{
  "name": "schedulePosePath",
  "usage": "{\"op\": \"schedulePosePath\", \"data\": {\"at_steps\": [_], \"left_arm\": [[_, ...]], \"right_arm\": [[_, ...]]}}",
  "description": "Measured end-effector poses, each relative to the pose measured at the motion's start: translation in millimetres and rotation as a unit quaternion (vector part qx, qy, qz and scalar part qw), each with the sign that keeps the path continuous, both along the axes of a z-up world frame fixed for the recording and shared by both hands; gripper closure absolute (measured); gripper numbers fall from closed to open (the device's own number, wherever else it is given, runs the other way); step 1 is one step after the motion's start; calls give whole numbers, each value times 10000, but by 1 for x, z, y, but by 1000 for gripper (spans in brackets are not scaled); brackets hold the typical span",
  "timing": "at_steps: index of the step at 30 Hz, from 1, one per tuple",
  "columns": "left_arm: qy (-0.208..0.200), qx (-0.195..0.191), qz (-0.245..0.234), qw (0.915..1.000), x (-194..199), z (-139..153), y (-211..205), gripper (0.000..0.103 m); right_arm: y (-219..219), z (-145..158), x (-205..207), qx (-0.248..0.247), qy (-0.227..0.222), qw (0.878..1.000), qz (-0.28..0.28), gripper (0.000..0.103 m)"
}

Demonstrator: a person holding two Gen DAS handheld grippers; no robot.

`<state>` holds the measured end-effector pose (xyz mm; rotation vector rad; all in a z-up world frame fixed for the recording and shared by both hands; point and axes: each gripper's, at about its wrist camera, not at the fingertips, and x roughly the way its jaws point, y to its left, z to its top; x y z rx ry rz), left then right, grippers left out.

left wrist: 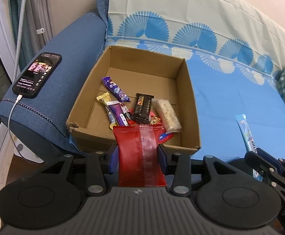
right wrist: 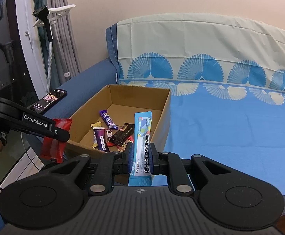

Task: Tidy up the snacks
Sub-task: 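Carry the red pack and blue stick over the box with both tools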

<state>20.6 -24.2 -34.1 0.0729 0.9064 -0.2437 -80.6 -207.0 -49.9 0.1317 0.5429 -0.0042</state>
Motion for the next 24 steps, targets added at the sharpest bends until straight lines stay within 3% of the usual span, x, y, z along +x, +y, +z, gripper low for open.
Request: {"op": "schedulePosePath", "data": {"at_steps": [11, 24], "left_arm": [[140, 466, 58, 9988, 52, -4, -6, 57], [396, 642, 103, 9971, 128, -22, -17, 57]], "right_arm": [[9, -2, 46, -132, 182, 9995, 218, 86], [13, -12, 130, -151, 437, 9980, 436, 86]]}}
